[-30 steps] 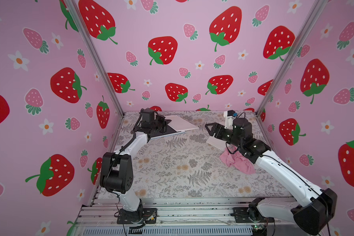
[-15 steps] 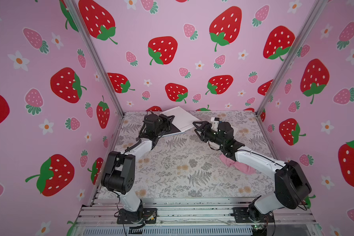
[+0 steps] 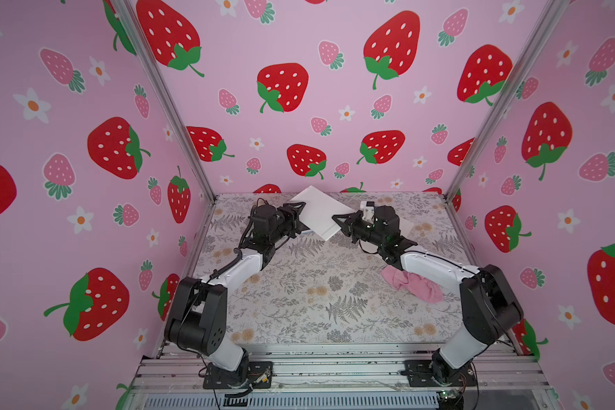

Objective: Wipe the drawing tablet
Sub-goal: Adjust the drawing tablet at the center of the board.

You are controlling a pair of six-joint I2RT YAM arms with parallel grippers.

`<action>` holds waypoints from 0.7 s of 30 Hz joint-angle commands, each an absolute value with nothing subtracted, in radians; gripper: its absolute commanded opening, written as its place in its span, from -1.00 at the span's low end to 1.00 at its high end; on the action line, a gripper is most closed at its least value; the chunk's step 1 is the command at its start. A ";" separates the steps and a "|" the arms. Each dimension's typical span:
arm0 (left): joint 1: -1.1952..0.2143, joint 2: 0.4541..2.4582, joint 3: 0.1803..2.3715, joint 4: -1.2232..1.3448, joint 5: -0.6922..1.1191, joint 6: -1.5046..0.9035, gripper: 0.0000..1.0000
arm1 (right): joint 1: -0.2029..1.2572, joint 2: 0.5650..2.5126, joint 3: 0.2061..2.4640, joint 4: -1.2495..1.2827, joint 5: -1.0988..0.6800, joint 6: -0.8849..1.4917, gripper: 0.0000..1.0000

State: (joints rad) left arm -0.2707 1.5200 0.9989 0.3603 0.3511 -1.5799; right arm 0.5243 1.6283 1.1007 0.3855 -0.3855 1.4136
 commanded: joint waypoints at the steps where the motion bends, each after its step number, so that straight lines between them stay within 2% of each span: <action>1: -0.253 1.418 1.056 -0.103 0.341 -1.350 0.59 | 0.433 1.558 1.144 0.049 -0.651 1.139 -1.00; 2: -0.252 1.406 1.099 -0.248 0.316 -1.261 0.67 | 0.417 1.551 1.144 -0.025 -0.718 1.056 -1.00; 4: -0.249 1.410 1.180 -0.504 0.271 -1.079 0.68 | 0.385 1.560 1.131 -0.165 -0.893 0.887 -1.00; 8: -0.234 1.460 1.219 -0.701 0.266 -0.848 0.57 | 0.350 1.640 1.112 -0.348 -1.091 0.679 -1.00; 11: -0.223 1.499 1.184 -0.730 0.305 -0.755 0.52 | 0.343 1.743 1.166 -0.482 -1.108 0.519 -1.00; 20: -0.226 1.575 1.047 -0.621 0.342 -0.739 0.50 | 0.277 1.972 1.211 -0.590 -1.118 0.375 -1.00; 21: -0.225 1.588 1.045 -0.618 0.339 -0.741 0.50 | 0.276 1.987 1.215 -0.623 -1.090 0.355 -0.85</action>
